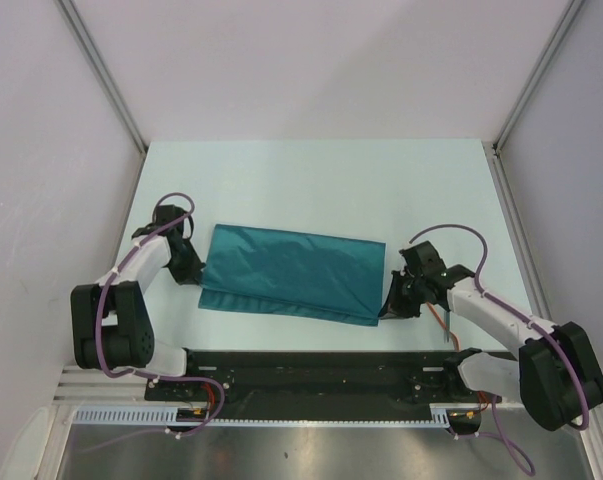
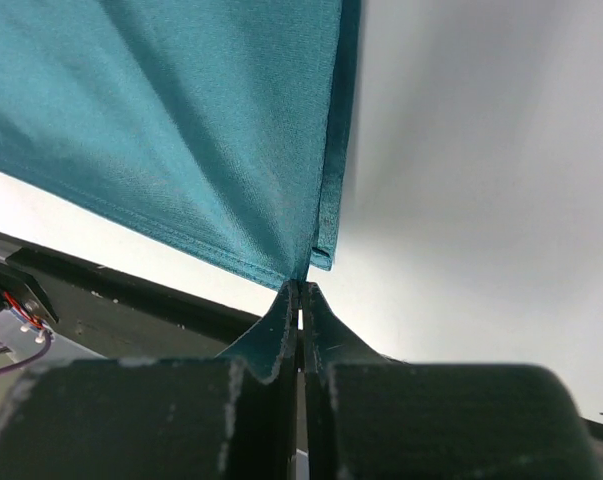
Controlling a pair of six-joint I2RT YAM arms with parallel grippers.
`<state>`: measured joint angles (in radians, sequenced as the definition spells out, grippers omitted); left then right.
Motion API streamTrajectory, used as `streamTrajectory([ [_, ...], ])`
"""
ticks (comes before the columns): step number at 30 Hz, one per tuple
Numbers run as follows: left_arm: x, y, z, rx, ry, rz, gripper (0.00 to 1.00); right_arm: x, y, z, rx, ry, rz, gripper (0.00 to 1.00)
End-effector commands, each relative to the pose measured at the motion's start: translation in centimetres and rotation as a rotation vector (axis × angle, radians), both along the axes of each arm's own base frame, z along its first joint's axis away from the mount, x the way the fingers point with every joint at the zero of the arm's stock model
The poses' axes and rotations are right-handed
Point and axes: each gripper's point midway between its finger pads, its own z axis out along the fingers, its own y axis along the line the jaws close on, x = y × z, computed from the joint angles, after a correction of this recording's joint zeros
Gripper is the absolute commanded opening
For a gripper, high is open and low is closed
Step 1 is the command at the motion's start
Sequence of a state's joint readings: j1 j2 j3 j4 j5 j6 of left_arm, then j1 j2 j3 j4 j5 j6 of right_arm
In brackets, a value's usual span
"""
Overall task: Fold the napkin into a case and place the utensils inside
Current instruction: Fold and flatten the napkin at the center of the board.
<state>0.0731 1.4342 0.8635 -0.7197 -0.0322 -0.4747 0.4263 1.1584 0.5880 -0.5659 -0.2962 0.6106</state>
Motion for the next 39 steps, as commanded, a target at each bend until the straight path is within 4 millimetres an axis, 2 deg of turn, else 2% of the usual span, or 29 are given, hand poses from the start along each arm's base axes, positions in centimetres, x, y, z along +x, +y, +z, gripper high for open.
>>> streamTrajectory([
  [1, -0.1, 0.7, -0.1, 0.035, 0.007, -0.014, 0.0, -0.2, 0.0, -1.0, -0.005, 0.018, -0.046, 0.0],
  [12, -0.2, 1.0, -0.2, 0.05, 0.011, -0.011, 0.0, -0.1, 1.0, -2.9, 0.016, 0.039, -0.044, 0.0],
  [18, -0.6, 1.2, 0.1, 0.059, 0.016, 0.008, 0.0, -0.7, 0.6, -4.2, -0.002, 0.061, -0.055, 0.0],
  [22, -1.3, 1.9, 0.7, 0.09, 0.037, 0.089, 0.0, -1.2, 0.1, -4.9, -0.02, 0.077, -0.062, 0.0],
  [26, -1.9, 1.5, 1.0, 0.064, 0.036, 0.136, 0.0, -1.4, 0.1, -5.0, -0.018, 0.083, -0.067, 0.0],
  [39, -4.9, 0.1, -1.4, -0.006, 0.109, 0.217, 0.0, -1.2, 0.4, -4.8, 0.001, 0.089, -0.079, 0.0],
])
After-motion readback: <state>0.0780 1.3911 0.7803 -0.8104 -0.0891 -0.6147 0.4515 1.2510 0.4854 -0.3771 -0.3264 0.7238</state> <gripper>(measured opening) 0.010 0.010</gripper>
